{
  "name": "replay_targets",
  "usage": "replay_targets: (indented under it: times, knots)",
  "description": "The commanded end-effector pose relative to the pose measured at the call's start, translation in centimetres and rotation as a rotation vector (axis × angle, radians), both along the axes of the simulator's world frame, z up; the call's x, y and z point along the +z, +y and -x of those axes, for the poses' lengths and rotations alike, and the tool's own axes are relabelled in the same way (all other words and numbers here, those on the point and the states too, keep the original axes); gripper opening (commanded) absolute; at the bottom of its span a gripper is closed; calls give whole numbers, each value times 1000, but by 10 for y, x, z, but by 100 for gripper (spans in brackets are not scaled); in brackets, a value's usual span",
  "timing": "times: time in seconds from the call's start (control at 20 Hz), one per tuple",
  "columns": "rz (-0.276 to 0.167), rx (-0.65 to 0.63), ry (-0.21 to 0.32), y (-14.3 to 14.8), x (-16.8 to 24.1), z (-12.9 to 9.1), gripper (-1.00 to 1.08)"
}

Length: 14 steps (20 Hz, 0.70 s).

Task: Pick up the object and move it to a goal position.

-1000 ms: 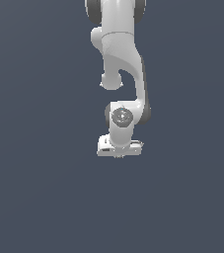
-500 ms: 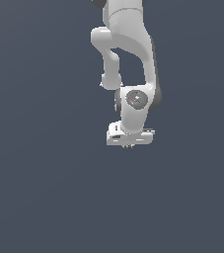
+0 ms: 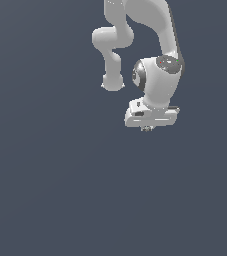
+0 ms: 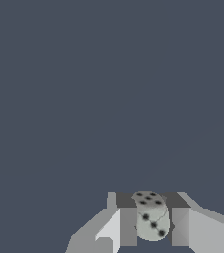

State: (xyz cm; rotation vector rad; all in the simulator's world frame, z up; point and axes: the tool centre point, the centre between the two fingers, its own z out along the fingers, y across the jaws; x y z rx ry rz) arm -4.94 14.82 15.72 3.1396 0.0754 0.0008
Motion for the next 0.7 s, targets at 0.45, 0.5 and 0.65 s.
replay_targets:
  times: [0.45, 0.5, 0.65]
  knots:
    - [1, 0, 0, 66, 81, 40, -100]
    - [1, 0, 0, 70, 85, 41, -100]
    - [0, -1, 0, 78, 94, 45, -100]
